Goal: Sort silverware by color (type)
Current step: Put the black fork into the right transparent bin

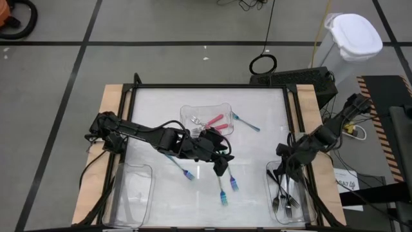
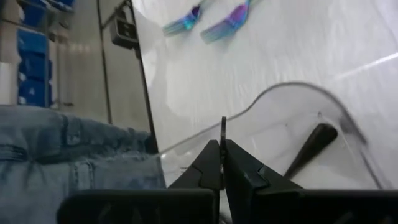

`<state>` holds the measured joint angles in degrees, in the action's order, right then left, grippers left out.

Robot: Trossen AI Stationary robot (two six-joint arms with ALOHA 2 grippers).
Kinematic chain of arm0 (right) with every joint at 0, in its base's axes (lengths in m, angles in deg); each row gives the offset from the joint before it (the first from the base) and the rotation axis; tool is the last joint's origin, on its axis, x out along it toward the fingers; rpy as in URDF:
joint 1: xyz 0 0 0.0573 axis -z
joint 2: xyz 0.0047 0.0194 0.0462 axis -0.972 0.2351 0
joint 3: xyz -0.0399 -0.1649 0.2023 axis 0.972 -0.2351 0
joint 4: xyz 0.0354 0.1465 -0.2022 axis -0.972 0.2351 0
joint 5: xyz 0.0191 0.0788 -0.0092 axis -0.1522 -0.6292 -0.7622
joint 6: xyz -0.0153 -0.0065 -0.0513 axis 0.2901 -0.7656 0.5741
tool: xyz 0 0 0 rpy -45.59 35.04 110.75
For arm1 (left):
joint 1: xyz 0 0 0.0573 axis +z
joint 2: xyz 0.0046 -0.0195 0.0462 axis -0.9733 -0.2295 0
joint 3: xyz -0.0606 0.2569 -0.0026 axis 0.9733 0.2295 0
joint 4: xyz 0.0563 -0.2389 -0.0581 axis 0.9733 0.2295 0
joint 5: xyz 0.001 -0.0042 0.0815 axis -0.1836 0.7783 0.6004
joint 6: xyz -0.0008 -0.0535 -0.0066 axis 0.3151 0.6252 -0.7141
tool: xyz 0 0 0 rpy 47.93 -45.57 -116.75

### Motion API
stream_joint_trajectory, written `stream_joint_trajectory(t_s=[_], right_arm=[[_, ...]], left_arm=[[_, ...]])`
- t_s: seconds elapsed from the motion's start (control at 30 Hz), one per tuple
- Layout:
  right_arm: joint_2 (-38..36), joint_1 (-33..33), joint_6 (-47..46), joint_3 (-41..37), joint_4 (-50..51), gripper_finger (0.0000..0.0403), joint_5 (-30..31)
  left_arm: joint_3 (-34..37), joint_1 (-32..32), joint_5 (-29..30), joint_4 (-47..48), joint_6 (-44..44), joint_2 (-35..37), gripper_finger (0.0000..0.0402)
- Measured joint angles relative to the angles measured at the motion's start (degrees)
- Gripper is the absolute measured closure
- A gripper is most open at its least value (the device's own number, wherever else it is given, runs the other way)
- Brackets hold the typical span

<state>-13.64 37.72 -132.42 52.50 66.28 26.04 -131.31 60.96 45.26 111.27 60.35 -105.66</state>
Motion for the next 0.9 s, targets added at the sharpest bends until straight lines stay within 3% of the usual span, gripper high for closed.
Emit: stream_joint_trajectory(t_s=[0.43,0.9], right_arm=[[6.9,-5.6,-4.6,0.0,-2.7,0.0381,4.4],[10.6,-9.3,-8.9,0.0,-3.0,0.0377,4.7]], left_arm=[[0.0,0.1,-0.5,1.2,-0.7,0.0,0.0159],[0.0,0.0,-1.0,1.2,-0.6,0.0,0.0159]])
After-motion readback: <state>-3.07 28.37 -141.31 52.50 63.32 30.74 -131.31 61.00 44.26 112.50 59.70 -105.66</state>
